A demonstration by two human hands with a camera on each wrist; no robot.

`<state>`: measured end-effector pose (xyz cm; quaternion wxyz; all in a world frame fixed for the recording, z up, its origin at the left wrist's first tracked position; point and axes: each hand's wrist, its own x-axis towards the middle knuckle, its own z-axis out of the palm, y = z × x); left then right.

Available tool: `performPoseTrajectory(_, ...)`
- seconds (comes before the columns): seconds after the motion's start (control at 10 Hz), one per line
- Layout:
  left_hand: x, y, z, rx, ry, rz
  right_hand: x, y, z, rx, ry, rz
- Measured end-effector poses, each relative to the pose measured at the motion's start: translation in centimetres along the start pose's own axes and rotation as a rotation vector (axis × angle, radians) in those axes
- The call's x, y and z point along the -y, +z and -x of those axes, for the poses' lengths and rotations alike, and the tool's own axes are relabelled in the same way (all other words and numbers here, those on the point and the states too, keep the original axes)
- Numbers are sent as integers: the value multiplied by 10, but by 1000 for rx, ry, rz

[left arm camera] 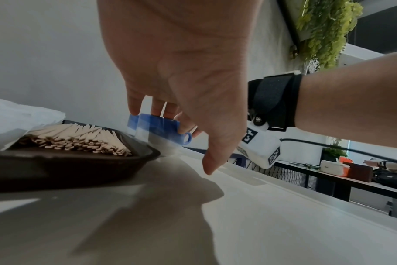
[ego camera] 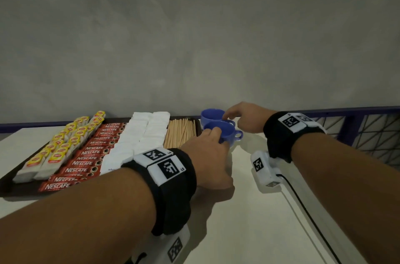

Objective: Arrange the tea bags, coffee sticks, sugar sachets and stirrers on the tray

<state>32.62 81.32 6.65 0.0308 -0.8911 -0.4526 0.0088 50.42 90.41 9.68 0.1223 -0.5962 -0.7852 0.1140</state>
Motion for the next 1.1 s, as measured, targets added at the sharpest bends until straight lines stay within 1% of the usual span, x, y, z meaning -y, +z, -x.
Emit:
performPoseTrajectory(0.1,0,-1,1,-12,3,-8,5,6,-6,-20,-7,65)
performPoseTrajectory(0.3,-1,1,0,-27,20,-78,2,15,-9,-33,19,59)
performPoseTrajectory(0.5,0,4,-1,-62,32,-86,1,19,-14,-13,-19,117)
performPoseTrajectory(0.7,-1,6,-2,-54,31,-79,-9,21,-19,-22,-26,70)
performPoseTrajectory(0.9,2,8,-3,-75,41,-36,-7,22,-19,-6,-36,68)
performPoseTrajectory(1.0,5,7,-2,-74,28,6,-6,21,-12,-34,-26,47)
performPoseTrajectory(1.1,8,-3,11,-85,28,69,-6,11,6,-105,-23,-27)
